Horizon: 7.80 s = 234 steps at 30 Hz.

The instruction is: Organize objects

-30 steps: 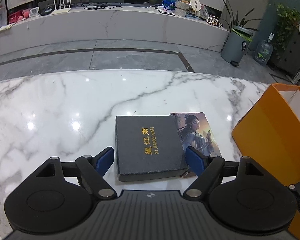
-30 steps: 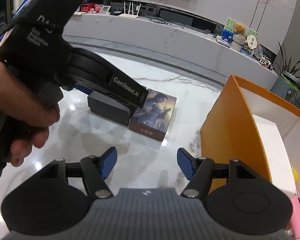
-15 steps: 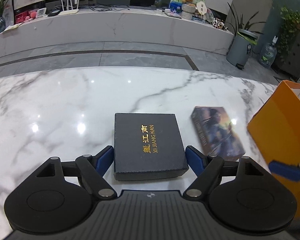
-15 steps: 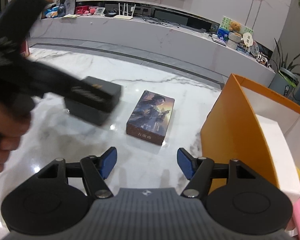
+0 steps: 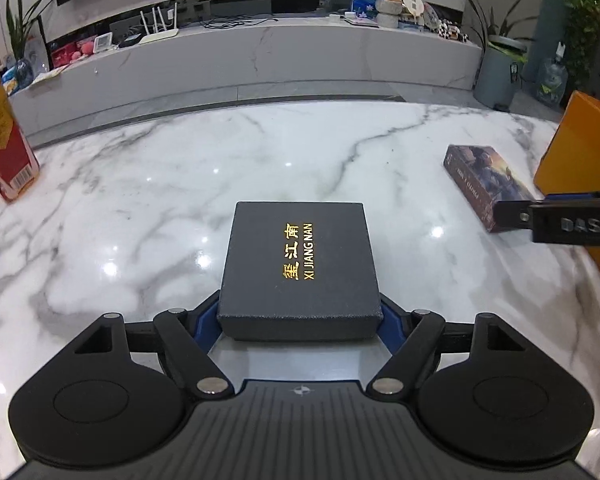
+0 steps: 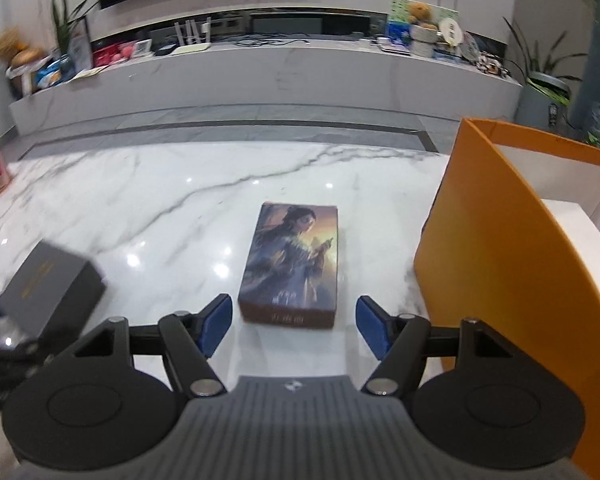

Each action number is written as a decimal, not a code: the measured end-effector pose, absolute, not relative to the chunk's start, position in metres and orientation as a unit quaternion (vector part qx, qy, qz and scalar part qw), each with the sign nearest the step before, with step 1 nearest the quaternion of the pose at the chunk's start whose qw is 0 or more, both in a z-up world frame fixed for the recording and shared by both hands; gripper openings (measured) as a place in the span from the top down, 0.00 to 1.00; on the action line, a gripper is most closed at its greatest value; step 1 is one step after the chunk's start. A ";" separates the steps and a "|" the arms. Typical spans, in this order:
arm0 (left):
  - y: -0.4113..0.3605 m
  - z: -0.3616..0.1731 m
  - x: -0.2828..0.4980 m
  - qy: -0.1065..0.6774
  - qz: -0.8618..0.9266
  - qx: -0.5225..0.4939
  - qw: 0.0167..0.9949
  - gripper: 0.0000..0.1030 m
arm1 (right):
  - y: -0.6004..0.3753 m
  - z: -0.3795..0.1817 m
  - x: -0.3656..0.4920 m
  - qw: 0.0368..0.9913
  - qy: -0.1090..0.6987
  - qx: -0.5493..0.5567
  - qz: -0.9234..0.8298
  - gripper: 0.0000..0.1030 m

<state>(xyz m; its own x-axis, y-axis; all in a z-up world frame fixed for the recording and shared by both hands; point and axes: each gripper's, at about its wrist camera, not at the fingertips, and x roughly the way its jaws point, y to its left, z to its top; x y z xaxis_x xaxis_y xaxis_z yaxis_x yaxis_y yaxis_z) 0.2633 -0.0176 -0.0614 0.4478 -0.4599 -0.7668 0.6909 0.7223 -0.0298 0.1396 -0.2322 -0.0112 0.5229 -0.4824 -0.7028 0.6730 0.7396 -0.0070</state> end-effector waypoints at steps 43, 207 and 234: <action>0.031 -0.065 0.140 0.380 -0.364 0.156 0.836 0.14 | -0.122 -0.027 0.038 0.874 0.370 0.115 -0.293 0.42; -0.144 0.101 0.036 0.399 -0.410 0.314 0.758 0.03 | -0.233 0.143 -0.124 0.772 0.479 0.208 -0.362 0.02; -0.136 0.092 0.031 0.408 -0.422 0.302 0.751 0.03 | -0.216 0.133 -0.113 0.763 0.501 0.183 -0.364 0.02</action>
